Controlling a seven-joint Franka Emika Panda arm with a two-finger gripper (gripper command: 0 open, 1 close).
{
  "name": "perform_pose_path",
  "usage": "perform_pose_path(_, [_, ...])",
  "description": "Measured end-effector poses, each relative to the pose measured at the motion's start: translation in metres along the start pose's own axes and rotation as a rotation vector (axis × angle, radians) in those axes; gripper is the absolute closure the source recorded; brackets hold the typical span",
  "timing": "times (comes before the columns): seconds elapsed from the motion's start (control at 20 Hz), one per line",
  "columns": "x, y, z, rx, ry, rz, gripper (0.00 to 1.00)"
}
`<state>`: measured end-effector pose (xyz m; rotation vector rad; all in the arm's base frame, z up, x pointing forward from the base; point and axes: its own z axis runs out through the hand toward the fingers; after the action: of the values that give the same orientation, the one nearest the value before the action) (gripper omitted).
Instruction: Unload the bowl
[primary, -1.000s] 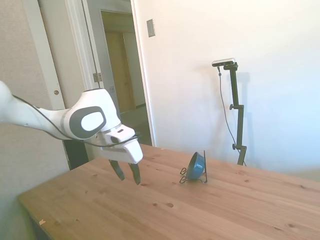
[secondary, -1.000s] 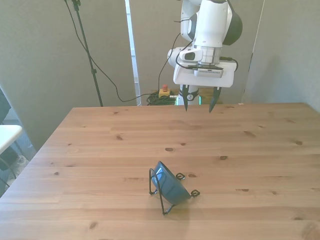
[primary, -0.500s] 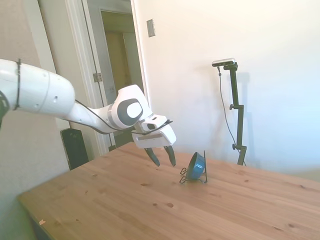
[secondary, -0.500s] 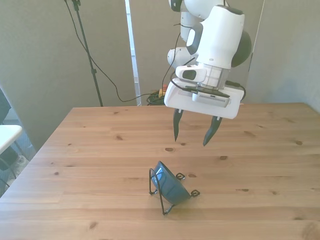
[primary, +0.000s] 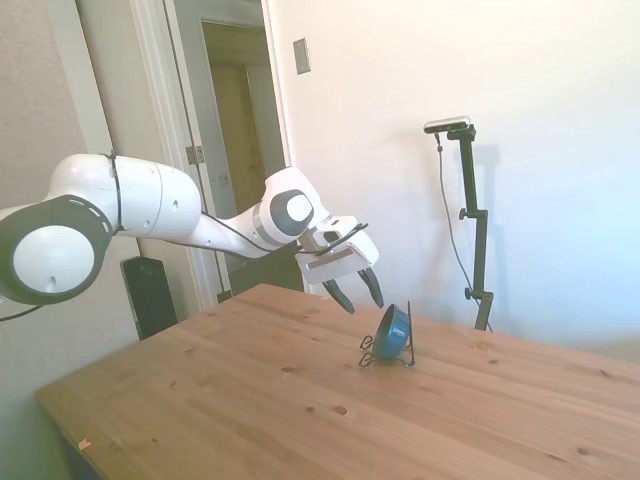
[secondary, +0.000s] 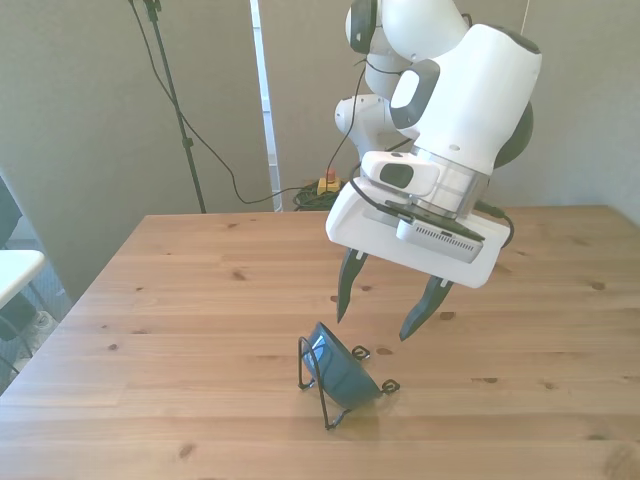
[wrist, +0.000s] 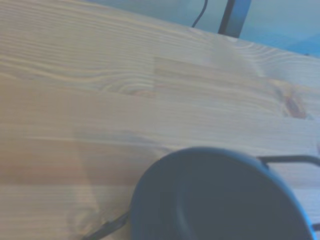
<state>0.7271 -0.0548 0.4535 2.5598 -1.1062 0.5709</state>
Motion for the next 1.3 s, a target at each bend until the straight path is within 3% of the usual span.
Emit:
perform_pose_path(0.3, [0.003, -0.016, 0.004, -0.013, 0.024, 0.002, 0.00])
perform_pose_path(1.3, [0.011, -0.005, 0.026, -0.090, 0.049, 0.034, 0.00])
